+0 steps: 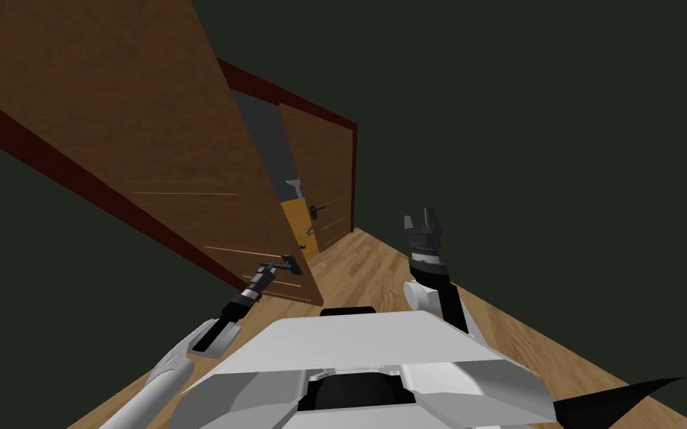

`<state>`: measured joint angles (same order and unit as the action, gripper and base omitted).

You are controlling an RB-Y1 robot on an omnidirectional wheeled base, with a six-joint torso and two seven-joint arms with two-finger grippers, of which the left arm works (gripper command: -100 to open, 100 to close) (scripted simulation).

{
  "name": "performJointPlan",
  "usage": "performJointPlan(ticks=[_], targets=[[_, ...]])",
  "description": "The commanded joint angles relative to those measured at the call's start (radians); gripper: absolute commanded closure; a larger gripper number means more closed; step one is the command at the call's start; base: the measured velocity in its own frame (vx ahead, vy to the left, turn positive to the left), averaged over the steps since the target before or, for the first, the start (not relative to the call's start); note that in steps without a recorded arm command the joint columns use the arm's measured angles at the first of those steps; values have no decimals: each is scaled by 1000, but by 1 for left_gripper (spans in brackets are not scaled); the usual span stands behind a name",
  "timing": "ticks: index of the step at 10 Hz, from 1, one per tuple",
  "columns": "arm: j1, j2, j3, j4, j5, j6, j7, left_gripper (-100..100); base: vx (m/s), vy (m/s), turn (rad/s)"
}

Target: Pull the door open

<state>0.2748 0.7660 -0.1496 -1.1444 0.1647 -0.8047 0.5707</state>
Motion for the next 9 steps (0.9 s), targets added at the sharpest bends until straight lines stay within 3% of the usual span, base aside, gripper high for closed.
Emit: performJointPlan(ticks=[1, 9], targets=[[3, 7, -5, 8, -1, -19, 6, 100, -133, 64, -132], [21, 40, -32, 48, -8, -114, 37, 100, -209, 90, -154]])
